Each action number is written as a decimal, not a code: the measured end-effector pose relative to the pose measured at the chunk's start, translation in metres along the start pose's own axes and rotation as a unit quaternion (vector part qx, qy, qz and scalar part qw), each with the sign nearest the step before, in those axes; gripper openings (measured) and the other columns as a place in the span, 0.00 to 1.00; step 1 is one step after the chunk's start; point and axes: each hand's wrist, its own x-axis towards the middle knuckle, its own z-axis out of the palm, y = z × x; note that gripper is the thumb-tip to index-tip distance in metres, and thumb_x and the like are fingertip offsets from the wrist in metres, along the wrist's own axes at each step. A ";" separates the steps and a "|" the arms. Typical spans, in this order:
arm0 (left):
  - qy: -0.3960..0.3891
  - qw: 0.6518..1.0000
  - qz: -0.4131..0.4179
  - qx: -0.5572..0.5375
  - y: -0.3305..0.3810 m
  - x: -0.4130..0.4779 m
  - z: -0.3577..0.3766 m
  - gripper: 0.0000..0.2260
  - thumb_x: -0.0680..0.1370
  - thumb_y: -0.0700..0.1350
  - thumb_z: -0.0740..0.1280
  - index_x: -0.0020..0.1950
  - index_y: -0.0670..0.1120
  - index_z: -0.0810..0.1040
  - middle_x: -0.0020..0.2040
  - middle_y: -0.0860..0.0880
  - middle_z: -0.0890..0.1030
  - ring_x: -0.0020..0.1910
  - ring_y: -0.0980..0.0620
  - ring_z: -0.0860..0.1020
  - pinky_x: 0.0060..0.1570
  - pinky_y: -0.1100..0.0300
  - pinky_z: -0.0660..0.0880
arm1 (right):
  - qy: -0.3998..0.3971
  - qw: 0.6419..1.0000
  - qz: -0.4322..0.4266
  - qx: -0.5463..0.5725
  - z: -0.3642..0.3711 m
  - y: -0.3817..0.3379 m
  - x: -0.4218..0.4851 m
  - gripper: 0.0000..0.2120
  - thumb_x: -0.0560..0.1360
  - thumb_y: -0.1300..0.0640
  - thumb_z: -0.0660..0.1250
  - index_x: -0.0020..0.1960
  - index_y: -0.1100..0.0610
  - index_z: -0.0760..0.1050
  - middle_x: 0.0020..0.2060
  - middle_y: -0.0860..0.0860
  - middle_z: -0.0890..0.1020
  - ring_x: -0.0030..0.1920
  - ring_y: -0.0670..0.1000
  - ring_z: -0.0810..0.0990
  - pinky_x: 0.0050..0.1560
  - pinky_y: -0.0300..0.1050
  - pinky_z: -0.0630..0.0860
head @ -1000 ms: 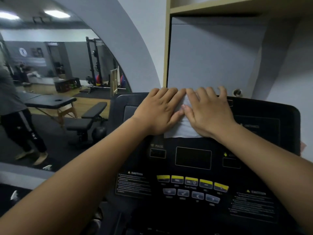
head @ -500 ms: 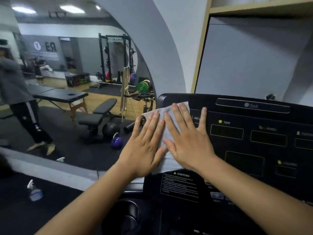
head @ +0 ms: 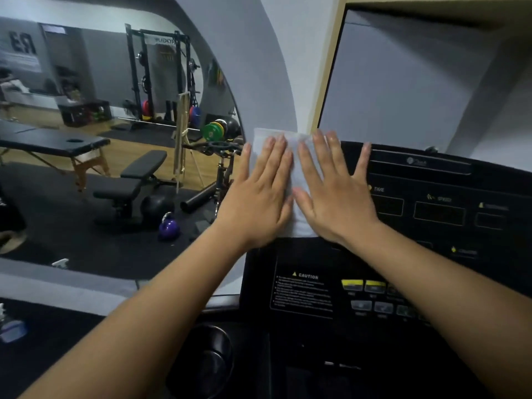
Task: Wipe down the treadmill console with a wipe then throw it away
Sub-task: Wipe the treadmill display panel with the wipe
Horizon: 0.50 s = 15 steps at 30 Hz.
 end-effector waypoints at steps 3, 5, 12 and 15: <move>0.040 0.998 0.001 -0.045 0.032 -0.044 0.011 0.30 0.79 0.46 0.50 0.77 0.33 0.53 0.79 0.35 0.52 0.79 0.37 0.47 0.75 0.36 0.48 | 0.007 1.000 -0.010 0.023 0.013 -0.019 -0.036 0.36 0.78 0.38 0.45 0.79 0.55 0.41 0.79 0.59 0.45 0.78 0.60 0.42 0.70 0.76 0.44; 0.062 0.989 0.058 -0.121 0.052 -0.061 0.014 0.31 0.74 0.41 0.53 0.76 0.32 0.56 0.78 0.34 0.55 0.78 0.36 0.50 0.76 0.38 0.50 | 0.002 0.999 -0.004 0.048 0.019 -0.032 -0.061 0.37 0.77 0.40 0.50 0.78 0.55 0.40 0.79 0.60 0.45 0.78 0.60 0.42 0.69 0.76 0.44; 0.047 0.982 0.080 -0.163 0.068 -0.088 0.040 0.34 0.73 0.46 0.55 0.77 0.34 0.55 0.79 0.36 0.53 0.79 0.40 0.50 0.77 0.43 0.52 | -0.028 0.999 0.010 0.045 0.029 -0.046 -0.107 0.35 0.79 0.43 0.50 0.79 0.56 0.43 0.79 0.58 0.45 0.79 0.58 0.42 0.69 0.76 0.45; 0.058 0.986 0.068 -0.144 0.062 -0.069 0.036 0.34 0.74 0.48 0.54 0.78 0.34 0.53 0.79 0.36 0.52 0.79 0.40 0.49 0.77 0.43 0.51 | -0.031 0.999 -0.001 0.030 0.024 -0.031 -0.089 0.35 0.79 0.41 0.50 0.79 0.56 0.46 0.79 0.58 0.46 0.79 0.58 0.43 0.70 0.76 0.45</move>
